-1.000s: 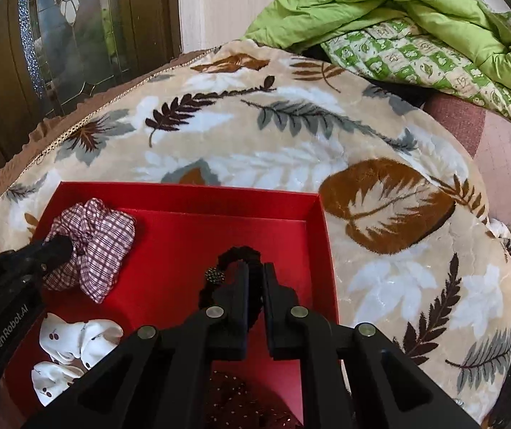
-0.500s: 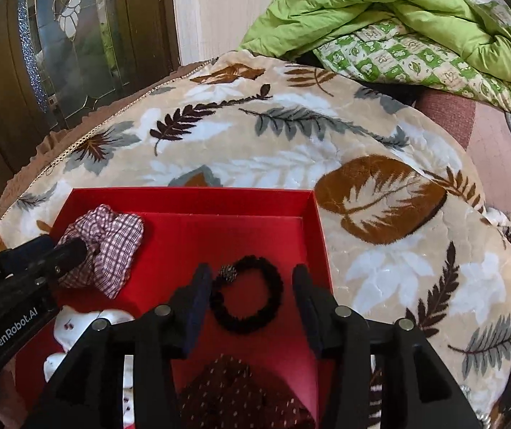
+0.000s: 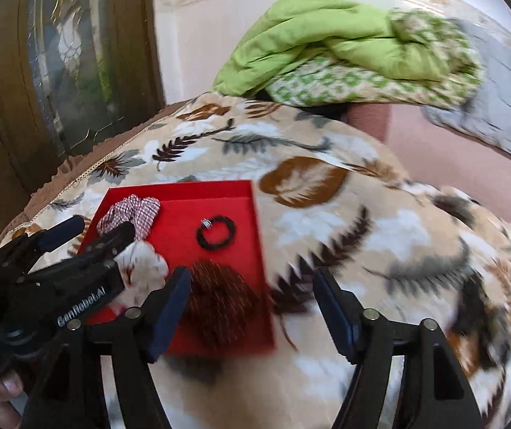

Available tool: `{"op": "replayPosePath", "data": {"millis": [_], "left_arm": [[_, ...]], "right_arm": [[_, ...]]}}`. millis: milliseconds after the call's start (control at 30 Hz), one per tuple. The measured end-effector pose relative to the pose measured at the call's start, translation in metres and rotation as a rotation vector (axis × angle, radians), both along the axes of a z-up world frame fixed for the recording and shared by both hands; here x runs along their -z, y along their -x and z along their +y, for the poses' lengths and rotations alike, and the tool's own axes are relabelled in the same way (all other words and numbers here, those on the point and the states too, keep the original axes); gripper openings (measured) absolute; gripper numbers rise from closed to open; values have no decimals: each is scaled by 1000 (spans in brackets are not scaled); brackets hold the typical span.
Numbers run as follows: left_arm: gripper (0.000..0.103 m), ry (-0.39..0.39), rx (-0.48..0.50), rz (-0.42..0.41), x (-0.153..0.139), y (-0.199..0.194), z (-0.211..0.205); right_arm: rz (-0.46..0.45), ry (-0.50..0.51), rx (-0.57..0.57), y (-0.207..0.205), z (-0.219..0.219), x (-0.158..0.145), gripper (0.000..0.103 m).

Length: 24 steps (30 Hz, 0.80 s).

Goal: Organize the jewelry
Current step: 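Withdraw both tools from the tray toward the remaining jewelry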

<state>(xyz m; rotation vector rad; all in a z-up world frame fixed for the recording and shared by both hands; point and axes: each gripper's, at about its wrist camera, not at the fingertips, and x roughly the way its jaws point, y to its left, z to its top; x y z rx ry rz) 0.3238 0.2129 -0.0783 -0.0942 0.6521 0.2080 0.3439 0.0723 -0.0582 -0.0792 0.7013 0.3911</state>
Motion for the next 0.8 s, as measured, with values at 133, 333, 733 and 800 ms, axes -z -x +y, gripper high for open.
{"op": "replayPosePath", "data": {"millis": [133,333,733,800], "left_arm": [[75,-1,69,-42,-7,36,-43],[75,-42,145,-39,-12,93,-105],[75,-114,251,-66,-40,174,-187],[75,-141,268,-72,-43,176,-203]], "right_arm": [[-21,-18,73,47,-52,-13,79],[-37,-98,184,113,-134,-28,83],[-26,-202,294,198,-243,-2,86],[-44,-188,302,202,-254,-5,86]]}}
